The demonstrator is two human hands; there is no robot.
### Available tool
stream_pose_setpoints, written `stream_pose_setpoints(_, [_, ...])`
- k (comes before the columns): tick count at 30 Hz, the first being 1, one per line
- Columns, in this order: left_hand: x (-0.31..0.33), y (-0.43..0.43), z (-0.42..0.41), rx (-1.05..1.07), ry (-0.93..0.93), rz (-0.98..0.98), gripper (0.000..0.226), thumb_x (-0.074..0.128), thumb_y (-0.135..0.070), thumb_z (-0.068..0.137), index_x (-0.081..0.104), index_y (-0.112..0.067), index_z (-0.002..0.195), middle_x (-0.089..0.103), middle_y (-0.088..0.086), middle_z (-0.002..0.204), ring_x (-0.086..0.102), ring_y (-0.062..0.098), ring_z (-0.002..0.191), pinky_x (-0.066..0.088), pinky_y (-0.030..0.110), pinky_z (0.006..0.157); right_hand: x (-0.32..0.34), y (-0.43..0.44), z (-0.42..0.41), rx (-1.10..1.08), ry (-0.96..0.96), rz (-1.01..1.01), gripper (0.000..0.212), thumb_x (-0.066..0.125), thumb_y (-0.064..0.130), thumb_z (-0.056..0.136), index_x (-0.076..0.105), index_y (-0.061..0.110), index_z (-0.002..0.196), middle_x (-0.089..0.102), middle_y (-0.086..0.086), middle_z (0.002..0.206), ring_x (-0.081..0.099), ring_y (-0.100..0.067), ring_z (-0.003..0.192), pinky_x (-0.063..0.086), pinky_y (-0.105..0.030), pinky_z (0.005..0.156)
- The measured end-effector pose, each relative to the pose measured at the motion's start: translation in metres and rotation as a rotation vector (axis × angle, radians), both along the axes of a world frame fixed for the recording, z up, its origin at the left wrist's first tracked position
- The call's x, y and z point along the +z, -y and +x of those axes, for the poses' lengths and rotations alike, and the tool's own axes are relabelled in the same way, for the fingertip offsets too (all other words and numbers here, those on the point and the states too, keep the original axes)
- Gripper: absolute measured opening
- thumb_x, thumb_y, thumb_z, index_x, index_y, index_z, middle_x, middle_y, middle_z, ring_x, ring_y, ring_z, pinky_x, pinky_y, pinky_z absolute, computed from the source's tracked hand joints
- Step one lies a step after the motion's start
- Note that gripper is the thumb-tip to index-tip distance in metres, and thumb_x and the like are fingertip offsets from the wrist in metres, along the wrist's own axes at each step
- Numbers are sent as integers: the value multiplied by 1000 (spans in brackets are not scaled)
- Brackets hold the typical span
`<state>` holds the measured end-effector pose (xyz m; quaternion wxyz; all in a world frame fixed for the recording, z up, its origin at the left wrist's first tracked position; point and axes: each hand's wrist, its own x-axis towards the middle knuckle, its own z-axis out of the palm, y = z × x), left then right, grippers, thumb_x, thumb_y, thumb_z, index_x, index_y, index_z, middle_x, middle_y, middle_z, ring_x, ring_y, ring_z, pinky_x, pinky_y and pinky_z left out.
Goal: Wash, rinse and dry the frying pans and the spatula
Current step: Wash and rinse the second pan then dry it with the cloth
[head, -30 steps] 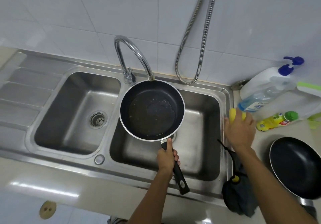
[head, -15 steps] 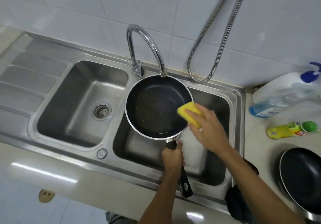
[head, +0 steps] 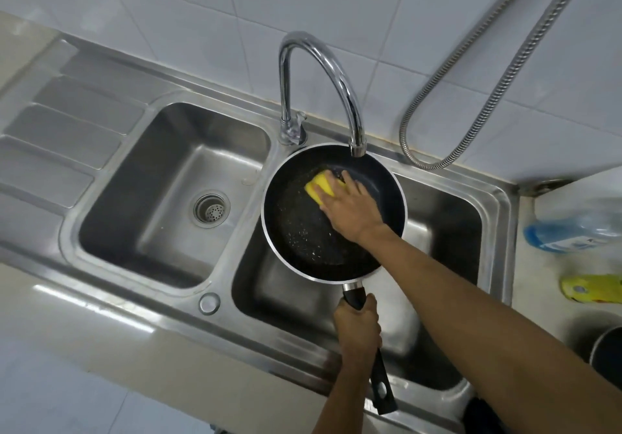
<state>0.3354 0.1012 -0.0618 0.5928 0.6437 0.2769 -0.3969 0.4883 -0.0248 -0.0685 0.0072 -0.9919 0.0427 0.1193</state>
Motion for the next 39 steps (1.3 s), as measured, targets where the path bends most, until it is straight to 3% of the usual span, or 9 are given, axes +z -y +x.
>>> stream_pose_setpoints(3, [2,0,-1,0,-12,7,17,64,-13,94,55,-6,82,45,1,50,42,11,36,37,22,38,9,27,-27,-87,-70,-29,55,39,36,107,27,26,159,20,-16,167,17,-42,154,21,-55,124])
stream_pose_setpoints(6, [8,-2,-1,4,-22,13,13,64,-11,94,57,-5,84,46,2,52,44,11,37,38,22,38,7,24,-81,-59,-37,-15,50,34,35,104,48,17,149,41,-21,156,39,-43,145,43,-57,111])
stream_pose_setpoints(13, [13,-9,-1,-48,31,45,19,57,6,91,57,5,72,48,6,49,38,5,33,33,19,36,-8,-59,-82,74,-31,226,49,33,44,103,54,27,144,48,-9,155,47,-33,141,45,-50,110])
stream_pose_setpoints(18, [17,-8,-2,-50,26,55,17,61,-5,94,63,12,93,54,10,58,45,5,35,38,18,37,-9,-50,-8,-12,-123,190,55,30,37,108,18,26,161,8,-13,170,8,-35,157,15,-54,125])
stream_pose_setpoints(21, [14,-6,-4,-36,22,68,16,63,-7,92,62,9,91,50,5,53,45,7,36,38,21,37,-4,-11,6,-136,-148,139,61,33,33,107,11,26,163,0,-13,171,3,-37,157,12,-53,125])
stream_pose_setpoints(25, [14,-7,-4,-25,15,53,10,63,-6,91,60,1,86,48,2,50,45,6,36,38,20,37,-7,21,-41,-176,-176,92,65,39,27,103,14,23,162,3,-15,170,11,-40,155,21,-52,125])
stream_pose_setpoints(30, [3,-7,-5,-72,59,53,21,60,4,90,54,-1,71,45,-2,44,39,4,34,35,19,37,-10,-21,-119,-119,-122,186,66,50,20,89,39,20,155,30,-19,163,35,-47,146,45,-58,108])
stream_pose_setpoints(35, [-1,-13,-8,-217,113,67,25,53,2,99,57,-12,78,56,-8,70,57,-14,51,45,6,52,-7,-81,-60,-34,-122,291,67,45,21,97,23,29,160,9,-8,171,11,-36,156,20,-53,123])
stream_pose_setpoints(39, [6,-10,-6,-136,65,60,11,63,-9,95,65,0,90,62,14,63,54,2,44,43,13,44,-8,-48,20,-125,-181,219,69,43,21,100,14,31,161,-1,-10,171,3,-36,157,11,-54,126])
